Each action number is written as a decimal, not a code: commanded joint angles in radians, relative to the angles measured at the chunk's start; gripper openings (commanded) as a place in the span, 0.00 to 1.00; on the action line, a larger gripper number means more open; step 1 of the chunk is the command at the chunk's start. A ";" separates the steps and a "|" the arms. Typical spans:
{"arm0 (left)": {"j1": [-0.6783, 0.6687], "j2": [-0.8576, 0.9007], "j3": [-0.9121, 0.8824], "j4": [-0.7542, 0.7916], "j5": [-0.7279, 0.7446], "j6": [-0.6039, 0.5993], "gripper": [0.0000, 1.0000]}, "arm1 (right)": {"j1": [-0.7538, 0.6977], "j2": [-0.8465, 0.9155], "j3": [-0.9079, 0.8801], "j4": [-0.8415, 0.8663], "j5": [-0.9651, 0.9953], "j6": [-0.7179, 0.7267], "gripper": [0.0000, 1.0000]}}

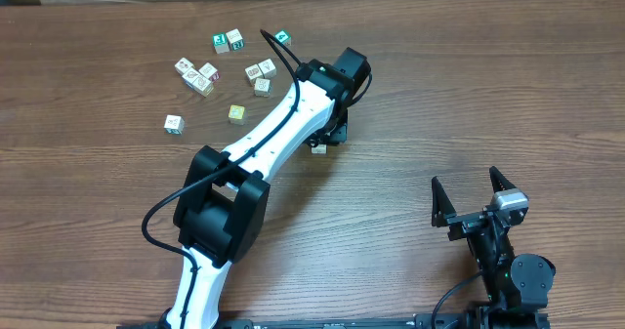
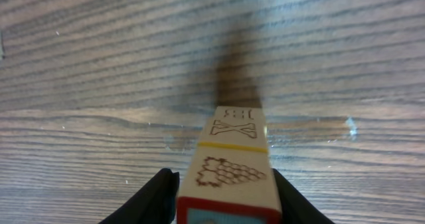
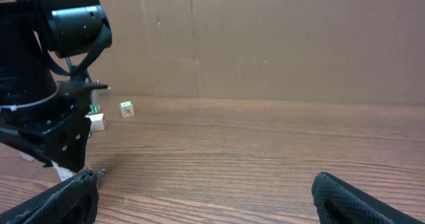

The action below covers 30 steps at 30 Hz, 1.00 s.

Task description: Form a tower

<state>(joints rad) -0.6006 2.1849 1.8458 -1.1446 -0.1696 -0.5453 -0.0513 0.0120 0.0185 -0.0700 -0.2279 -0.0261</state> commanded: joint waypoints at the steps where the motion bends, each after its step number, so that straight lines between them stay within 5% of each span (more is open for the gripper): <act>1: 0.005 0.018 0.036 -0.004 -0.013 -0.008 0.36 | 0.003 -0.009 -0.010 0.005 0.010 0.002 1.00; 13: 0.005 0.018 0.035 -0.003 0.014 -0.008 0.38 | 0.003 -0.009 -0.010 0.005 0.010 0.002 1.00; 20: -0.004 0.019 -0.007 0.035 0.025 -0.008 0.57 | 0.003 -0.009 -0.010 0.005 0.010 0.002 1.00; 30: -0.005 0.019 -0.127 0.141 0.056 -0.008 0.54 | 0.003 -0.009 -0.010 0.005 0.010 0.002 1.00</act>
<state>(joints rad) -0.6006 2.1895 1.7451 -1.0183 -0.1322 -0.5484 -0.0517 0.0120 0.0185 -0.0696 -0.2279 -0.0257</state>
